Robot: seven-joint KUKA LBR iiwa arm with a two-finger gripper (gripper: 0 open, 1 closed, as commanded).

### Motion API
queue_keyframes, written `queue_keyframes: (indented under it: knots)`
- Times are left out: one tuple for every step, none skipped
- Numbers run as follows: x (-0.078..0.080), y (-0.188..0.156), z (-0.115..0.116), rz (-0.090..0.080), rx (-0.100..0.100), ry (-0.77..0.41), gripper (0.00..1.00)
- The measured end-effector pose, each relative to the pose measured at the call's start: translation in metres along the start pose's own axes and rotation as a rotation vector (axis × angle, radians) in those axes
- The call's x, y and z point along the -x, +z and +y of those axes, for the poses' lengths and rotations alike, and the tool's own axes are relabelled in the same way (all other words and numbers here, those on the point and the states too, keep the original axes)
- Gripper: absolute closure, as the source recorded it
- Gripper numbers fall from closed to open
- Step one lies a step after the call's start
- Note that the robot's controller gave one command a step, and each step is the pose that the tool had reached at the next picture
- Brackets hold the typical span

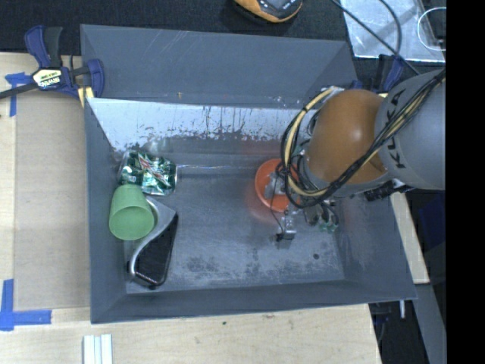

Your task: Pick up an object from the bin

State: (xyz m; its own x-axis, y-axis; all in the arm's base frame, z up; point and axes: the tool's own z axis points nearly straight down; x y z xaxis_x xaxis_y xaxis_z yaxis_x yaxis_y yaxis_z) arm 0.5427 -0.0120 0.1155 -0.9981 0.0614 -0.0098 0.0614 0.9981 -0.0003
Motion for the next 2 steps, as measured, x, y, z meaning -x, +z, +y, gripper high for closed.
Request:
queue_keyframes:
  knots:
    - [0.01,0.036,0.03,0.002,0.001,-0.102,0.0]
    - [0.03,0.043,-0.014,-0.004,-0.001,-0.057,1.0]
